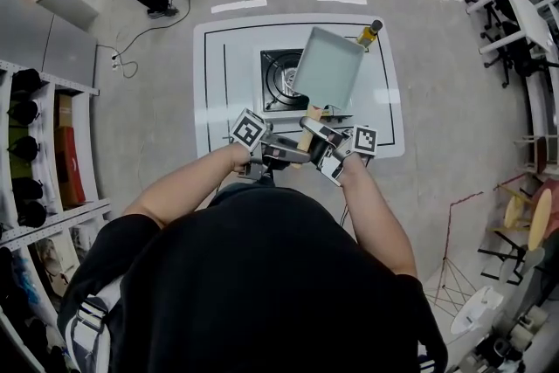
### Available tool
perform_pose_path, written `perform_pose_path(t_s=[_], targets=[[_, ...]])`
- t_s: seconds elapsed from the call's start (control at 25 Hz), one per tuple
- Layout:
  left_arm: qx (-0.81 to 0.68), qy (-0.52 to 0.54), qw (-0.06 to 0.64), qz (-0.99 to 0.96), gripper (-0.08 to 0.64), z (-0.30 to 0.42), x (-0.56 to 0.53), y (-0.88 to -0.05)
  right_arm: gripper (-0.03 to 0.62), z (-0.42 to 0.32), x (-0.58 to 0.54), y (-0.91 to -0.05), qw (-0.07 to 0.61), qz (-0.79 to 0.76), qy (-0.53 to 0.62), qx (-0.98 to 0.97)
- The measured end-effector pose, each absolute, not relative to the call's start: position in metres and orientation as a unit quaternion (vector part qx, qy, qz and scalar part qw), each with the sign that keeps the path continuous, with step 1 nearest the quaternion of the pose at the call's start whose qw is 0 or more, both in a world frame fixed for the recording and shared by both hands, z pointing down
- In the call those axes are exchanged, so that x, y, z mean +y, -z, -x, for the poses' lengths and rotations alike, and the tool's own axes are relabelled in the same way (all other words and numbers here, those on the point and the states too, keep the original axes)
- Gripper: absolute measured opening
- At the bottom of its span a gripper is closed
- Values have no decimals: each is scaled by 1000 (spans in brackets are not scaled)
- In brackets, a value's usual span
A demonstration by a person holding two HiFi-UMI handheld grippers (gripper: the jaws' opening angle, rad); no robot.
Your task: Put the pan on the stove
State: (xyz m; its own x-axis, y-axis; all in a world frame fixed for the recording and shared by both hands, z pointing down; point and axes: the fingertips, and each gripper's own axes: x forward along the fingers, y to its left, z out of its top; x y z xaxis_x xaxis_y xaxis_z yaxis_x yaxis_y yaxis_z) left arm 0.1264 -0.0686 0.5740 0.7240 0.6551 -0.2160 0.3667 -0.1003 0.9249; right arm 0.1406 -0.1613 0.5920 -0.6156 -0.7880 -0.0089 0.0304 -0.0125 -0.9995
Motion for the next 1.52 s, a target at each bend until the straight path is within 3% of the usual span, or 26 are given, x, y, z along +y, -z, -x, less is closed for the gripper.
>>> perform_pose_path(t_s=[0.6,1.52], targets=[[330,-98,566,-749,146,-116,-105,-565,116,-124,-199,-579,289,288,646,645],[209,-27,551,-807,146,-177,-118,-550,115,-155,-211,-562,194,168,670,696]])
